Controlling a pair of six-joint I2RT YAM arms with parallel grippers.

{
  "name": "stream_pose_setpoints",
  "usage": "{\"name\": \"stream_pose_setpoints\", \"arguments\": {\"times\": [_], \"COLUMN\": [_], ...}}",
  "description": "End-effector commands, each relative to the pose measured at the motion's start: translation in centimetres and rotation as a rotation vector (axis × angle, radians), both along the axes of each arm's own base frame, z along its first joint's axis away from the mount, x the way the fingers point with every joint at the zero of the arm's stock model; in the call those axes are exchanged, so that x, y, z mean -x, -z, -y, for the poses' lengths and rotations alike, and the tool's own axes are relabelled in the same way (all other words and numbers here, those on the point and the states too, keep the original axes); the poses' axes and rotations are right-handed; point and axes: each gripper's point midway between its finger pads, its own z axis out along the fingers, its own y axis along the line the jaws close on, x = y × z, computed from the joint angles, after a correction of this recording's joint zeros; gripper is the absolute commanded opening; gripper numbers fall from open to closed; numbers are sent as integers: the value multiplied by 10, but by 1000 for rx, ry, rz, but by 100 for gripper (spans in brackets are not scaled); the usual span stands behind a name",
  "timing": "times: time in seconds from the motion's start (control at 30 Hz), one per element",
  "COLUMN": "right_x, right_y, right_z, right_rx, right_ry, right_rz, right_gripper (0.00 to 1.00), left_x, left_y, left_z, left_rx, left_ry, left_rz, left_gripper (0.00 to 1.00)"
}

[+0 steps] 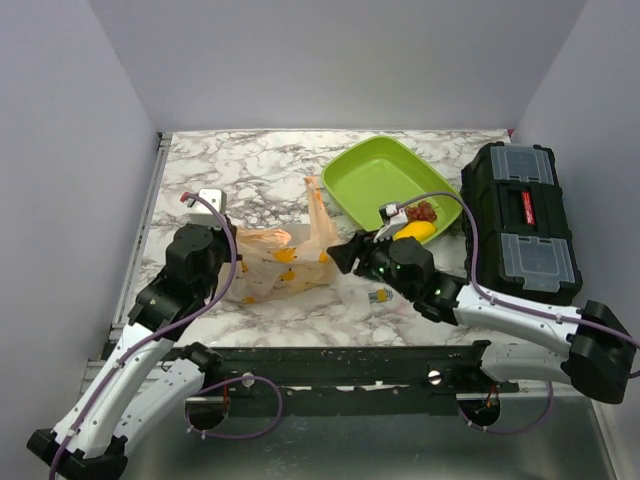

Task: Take the fake fruits out of the plastic bag

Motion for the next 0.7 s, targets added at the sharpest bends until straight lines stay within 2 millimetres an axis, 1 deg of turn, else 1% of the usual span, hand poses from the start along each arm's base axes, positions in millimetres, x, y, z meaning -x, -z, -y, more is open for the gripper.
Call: {"name": "stream_pose_setpoints", "arguments": {"times": [0.0,0.03,0.07,0.13,0.17,0.2,0.23,0.27,0.3,0.33,0.43,0.57,0.67], "right_x": [-4,-4,-9,-24,-30,-35,-40,-43,-47,-52,-58,-56,-52], "right_y": [-33,-40,-46,-47,-41,-44,-42,-45,-42,-45,-62,-79,-91], "right_z": [-1,-4,-6,-5,-5,-7,-10,-16,-19,-23,-36,-54,-63], "right_rx": [-8,-14,-10,20,50,64,90,109,137,145,138,141,114], "right_ry": [8,-9,-11,14,20,16,2,-15,-22,-24,-63,-168,-221], "right_rz": [34,29,5,-72,-107,-120,-124,-113,-111,-102,-54,4,42], "right_gripper": [70,78,81,81,84,89,95,97,99,100,100,100,100], "left_x": [-1,-1,0,0,1,1,1,2,2,3,4,3,3], "left_y": [-7,-8,-8,-9,-9,-8,-8,-8,-8,-8,-7,-5,-4], "left_z": [15,16,17,19,20,20,20,21,22,23,25,27,28], "left_rx": [25,26,28,29,30,31,31,32,33,36,38,36,35], "left_ry": [85,90,97,109,114,115,118,123,128,137,150,157,163], "left_rz": [31,31,32,33,34,35,33,32,31,31,27,18,12], "left_gripper": [0,0,0,0,0,0,0,0,0,0,0,0,0]}}
